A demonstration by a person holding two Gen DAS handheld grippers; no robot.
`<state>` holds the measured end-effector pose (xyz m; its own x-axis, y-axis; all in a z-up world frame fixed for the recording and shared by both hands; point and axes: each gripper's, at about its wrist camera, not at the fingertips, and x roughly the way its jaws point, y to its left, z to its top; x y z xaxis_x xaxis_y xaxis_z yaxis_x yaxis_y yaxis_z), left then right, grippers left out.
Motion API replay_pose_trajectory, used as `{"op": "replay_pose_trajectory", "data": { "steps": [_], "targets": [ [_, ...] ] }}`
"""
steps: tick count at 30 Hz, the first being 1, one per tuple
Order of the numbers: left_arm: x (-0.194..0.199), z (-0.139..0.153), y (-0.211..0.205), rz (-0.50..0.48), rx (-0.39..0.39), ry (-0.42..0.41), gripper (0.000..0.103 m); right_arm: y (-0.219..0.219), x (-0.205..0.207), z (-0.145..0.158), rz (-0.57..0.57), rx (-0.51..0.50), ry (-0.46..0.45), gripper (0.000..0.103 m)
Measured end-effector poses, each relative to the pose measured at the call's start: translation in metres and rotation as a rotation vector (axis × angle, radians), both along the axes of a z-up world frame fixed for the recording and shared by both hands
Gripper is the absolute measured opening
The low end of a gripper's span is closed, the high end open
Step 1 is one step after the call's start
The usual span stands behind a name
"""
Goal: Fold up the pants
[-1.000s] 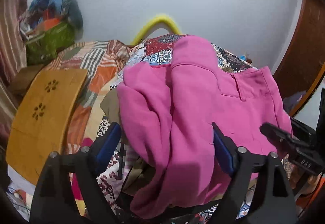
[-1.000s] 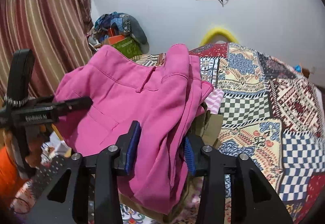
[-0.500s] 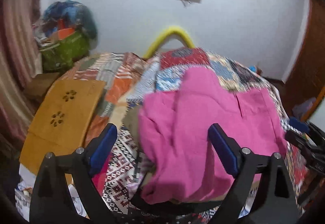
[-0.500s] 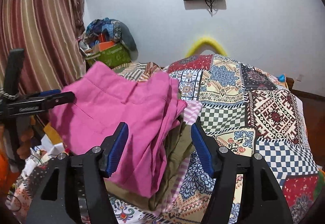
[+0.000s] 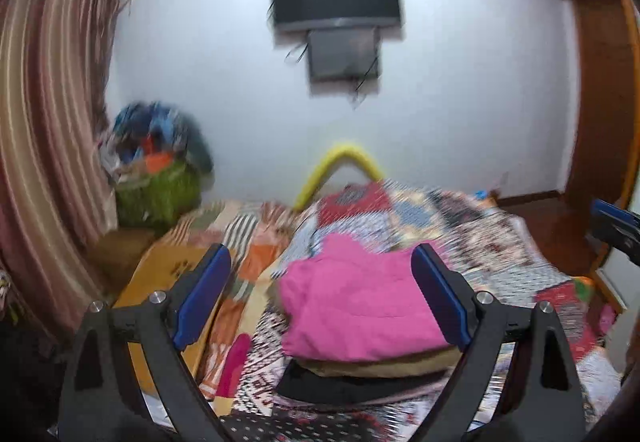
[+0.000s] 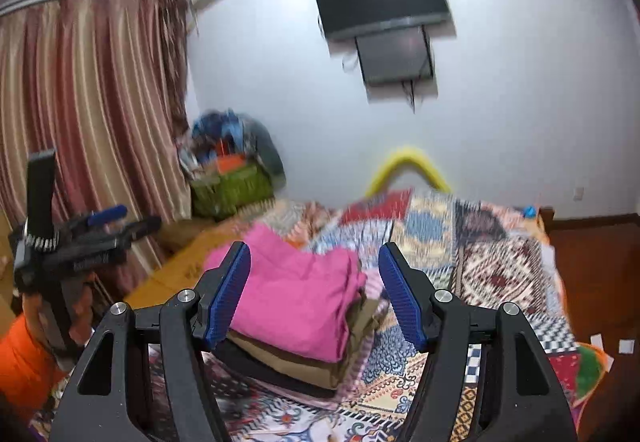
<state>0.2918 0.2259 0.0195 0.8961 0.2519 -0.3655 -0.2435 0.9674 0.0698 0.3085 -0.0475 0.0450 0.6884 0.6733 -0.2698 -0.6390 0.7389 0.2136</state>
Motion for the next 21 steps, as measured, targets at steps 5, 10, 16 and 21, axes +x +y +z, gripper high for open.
{"op": "replay_pose_trajectory", "data": {
  "steps": [5, 10, 16, 21],
  "targets": [
    [-0.075, 0.041, -0.052, -0.079, -0.008, -0.108, 0.093, -0.028, -0.072, 0.041, -0.024, 0.029, -0.122, 0.065],
    [-0.140, 0.064, -0.086, -0.126, -0.047, -0.174, 0.093, -0.047, -0.143, 0.062, -0.048, 0.038, -0.213, 0.070],
    [-0.205, 0.066, -0.116, -0.139, -0.045, -0.230, 0.093, -0.051, -0.193, 0.056, -0.076, 0.029, -0.259, 0.076],
    [-0.246, 0.059, -0.129, -0.133, -0.031, -0.249, 0.099, -0.051, -0.205, 0.046, -0.102, 0.034, -0.263, 0.086]
  ]
}}
